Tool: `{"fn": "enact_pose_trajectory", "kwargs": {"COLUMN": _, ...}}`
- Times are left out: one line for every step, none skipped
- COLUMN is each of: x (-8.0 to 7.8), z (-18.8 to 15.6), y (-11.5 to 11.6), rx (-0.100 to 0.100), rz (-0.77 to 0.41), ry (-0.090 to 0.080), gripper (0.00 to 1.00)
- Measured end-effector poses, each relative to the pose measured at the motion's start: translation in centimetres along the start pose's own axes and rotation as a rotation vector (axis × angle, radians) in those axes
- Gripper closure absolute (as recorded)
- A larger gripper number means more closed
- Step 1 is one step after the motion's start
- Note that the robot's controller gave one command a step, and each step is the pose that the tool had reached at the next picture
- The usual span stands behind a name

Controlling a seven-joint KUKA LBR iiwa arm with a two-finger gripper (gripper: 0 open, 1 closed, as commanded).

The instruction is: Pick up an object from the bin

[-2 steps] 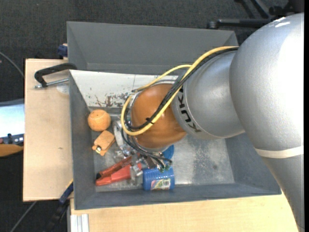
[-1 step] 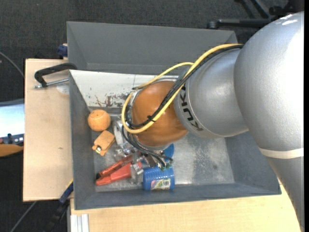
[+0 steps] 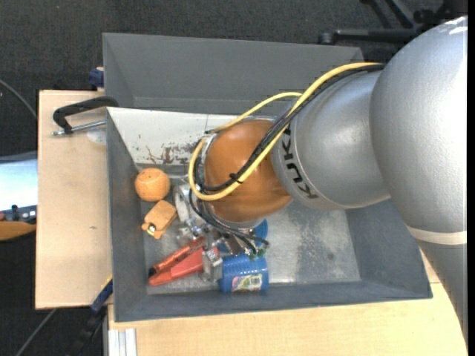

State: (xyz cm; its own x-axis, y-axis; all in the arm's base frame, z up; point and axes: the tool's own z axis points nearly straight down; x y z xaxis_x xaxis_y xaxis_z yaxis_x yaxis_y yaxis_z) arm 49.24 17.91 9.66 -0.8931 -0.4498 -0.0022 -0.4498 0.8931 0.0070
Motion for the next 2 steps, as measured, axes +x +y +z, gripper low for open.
{"fn": "enact_pose_trajectory", "kwargs": {"x": -0.12, "z": -2.41, "y": 0.01, "rx": 0.001, "rz": 0.0, "ry": -0.005, "gripper": 1.0}}
{"fn": "enact_pose_trajectory", "kwargs": {"x": -0.24, "z": -3.35, "y": 0.02, "rx": 0.001, "rz": 0.0, "ry": -0.009, "gripper": 1.0}}
